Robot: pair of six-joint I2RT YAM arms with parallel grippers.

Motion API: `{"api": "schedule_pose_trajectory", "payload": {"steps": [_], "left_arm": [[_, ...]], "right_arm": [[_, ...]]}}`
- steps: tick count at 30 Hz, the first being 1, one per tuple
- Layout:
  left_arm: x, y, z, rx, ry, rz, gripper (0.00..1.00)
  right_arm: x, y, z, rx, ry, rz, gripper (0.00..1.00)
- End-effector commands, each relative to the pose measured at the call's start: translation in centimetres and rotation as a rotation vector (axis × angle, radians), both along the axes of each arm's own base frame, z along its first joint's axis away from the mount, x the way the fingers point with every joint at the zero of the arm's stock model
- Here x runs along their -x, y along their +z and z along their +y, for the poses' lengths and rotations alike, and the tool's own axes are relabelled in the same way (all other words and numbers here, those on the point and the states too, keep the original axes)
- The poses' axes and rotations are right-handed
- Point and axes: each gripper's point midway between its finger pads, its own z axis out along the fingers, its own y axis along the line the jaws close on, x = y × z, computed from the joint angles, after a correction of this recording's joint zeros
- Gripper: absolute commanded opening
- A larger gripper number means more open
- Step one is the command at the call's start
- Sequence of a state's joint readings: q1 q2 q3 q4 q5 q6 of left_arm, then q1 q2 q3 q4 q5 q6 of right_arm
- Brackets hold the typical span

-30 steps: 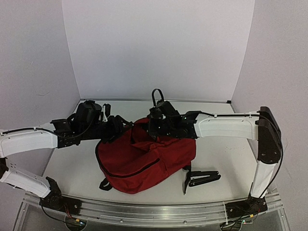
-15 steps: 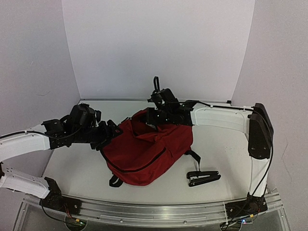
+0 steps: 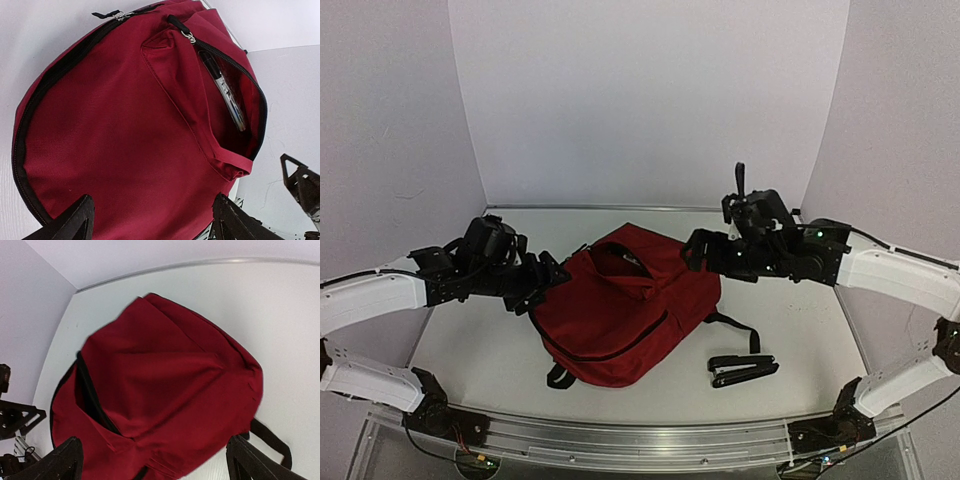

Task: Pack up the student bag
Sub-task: Place the stationery in the student bag, then pick up the stationery from the center of the board.

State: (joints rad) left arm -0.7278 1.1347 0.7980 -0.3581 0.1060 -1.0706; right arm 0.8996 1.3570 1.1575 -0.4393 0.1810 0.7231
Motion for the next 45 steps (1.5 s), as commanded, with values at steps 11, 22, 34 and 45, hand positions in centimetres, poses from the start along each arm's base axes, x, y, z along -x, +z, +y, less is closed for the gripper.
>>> {"api": "schedule_pose_trajectory", "payload": {"steps": [11,22,34,45], "left_arm": [[-0.3,0.4,-0.1,0.026,-0.03,-0.015,0.82],[-0.4,0.2,-0.6,0.032,-0.05,-0.007,0.82],[-0.6,0.2,-1.0,0.033,-0.063,-0.005,0.82],[-0.1,0.3,-0.7,0.033,-0.068,-0.005,0.82]], "right_arm": [[9.0,-13.1,-11.2,-0.168,-0.476,0.443,0.98],[11.7,-17.6,-12.9,-0.363,-0.643,0.581,0.98],[9.6,-19.2,-12.1,-0.39,-0.668,0.557,0.91],[6.9,-21.1,-11.9,-0.216,-0.649,0.535,0.83]]}}
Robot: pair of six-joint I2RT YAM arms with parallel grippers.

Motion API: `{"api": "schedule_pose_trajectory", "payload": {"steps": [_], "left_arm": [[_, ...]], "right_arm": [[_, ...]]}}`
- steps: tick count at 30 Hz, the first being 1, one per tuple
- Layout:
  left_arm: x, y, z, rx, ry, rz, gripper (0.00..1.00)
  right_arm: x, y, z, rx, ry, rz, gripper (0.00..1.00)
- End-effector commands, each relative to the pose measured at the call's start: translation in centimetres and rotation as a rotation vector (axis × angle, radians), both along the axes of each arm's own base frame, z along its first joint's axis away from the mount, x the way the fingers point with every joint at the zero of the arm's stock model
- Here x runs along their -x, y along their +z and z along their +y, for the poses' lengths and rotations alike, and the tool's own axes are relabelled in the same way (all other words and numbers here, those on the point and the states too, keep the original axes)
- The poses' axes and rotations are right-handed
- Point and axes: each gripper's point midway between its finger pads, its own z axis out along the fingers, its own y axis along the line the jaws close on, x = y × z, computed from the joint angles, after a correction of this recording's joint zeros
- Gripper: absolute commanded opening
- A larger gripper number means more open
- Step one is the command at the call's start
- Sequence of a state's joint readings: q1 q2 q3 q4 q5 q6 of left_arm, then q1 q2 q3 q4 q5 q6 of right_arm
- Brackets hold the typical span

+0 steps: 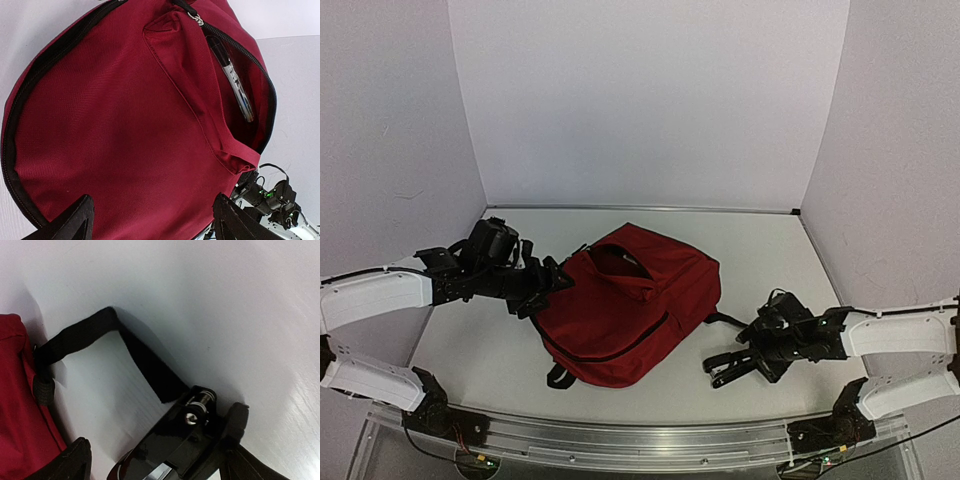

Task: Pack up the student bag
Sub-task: Pick up the stationery from the center of the board.

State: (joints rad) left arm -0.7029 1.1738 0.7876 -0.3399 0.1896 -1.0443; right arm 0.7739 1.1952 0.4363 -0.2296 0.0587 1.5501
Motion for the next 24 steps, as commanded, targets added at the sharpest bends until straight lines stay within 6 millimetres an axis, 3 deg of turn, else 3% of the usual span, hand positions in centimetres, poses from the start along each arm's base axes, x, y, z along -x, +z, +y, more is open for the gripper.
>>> {"api": "schedule_pose_trajectory", "payload": {"steps": [1,15,19,24], "left_arm": [[-0.3,1.6,-0.2,0.026,-0.013,-0.048,0.82],[0.2,2.2,0.7,0.013,-0.009,-0.062,0.82],[0.5,2.8,0.2,0.016,-0.061,-0.081,0.82],[0.6,4.0,-1.7,0.044,-0.173,-0.121,0.82]], "right_arm": [[-1.2,-0.8,0.0,0.084,0.05,0.001,0.81],[-2.8,-3.9,0.0,0.286,0.191,0.056,0.45],[-3.7,-2.4,0.7,0.271,0.204,0.011,0.34],[-4.8,1.3,1.4,0.23,0.217,-0.092,0.2]]}}
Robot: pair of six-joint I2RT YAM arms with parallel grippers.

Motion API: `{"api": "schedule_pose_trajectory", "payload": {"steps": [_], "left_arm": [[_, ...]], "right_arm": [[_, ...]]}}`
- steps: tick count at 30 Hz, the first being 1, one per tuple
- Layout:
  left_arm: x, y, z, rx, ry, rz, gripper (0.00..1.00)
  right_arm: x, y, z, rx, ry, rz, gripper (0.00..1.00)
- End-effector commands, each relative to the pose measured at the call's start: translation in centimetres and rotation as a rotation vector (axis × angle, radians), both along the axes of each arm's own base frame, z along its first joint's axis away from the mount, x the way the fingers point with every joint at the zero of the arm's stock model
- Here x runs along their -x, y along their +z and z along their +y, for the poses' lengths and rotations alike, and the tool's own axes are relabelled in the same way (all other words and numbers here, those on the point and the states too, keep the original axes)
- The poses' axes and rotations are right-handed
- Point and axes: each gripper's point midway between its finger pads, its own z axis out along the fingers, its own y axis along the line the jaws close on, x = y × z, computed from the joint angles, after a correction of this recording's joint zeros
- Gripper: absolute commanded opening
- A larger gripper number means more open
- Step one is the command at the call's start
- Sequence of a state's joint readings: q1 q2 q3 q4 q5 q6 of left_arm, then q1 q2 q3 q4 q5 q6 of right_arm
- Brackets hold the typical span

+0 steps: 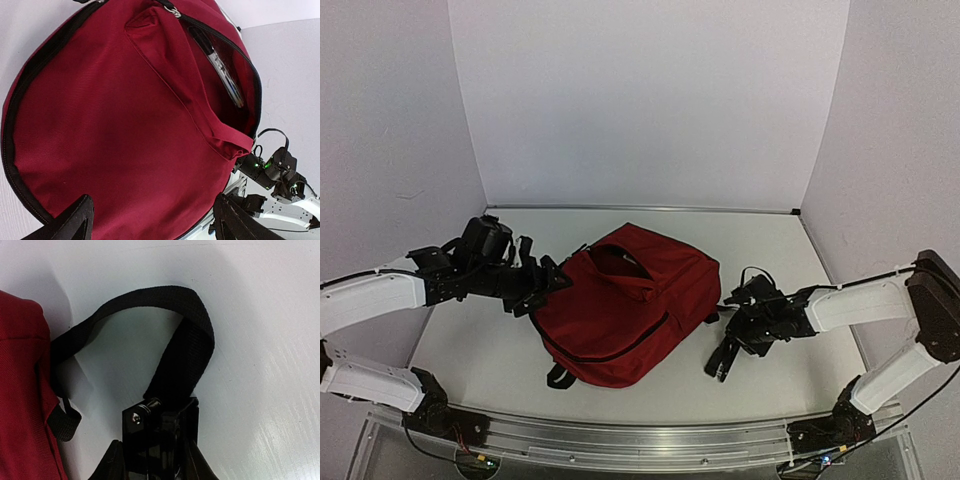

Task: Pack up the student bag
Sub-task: Pick up the stationery from the center of the board.

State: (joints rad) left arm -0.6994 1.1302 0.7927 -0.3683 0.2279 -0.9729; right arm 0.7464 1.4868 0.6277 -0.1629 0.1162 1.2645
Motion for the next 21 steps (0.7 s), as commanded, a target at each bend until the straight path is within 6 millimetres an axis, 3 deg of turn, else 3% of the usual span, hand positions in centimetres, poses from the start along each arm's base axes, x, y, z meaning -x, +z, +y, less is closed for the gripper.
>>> {"api": "schedule_pose_trajectory", "payload": {"steps": [1,6,14,21], "left_arm": [[-0.2,3.3,-2.3,0.052,-0.125,-0.088,0.82],[1.0,6.1,-5.7,0.09,-0.257,-0.192,0.82],[4.6,10.2,-11.7,0.206,-0.434,-0.314,0.81],[8.5,11.9,-17.4,0.252,-0.573,-0.367,0.85]], "right_arm": [[0.1,2.8,-0.8,0.024,0.029,-0.046,0.18],[-0.4,8.0,-0.4,-0.029,0.08,-0.153,0.0],[-0.9,20.3,1.2,-0.239,0.148,-0.421,0.0],[-1.2,26.8,5.2,-0.291,0.257,-0.527,0.0]]}}
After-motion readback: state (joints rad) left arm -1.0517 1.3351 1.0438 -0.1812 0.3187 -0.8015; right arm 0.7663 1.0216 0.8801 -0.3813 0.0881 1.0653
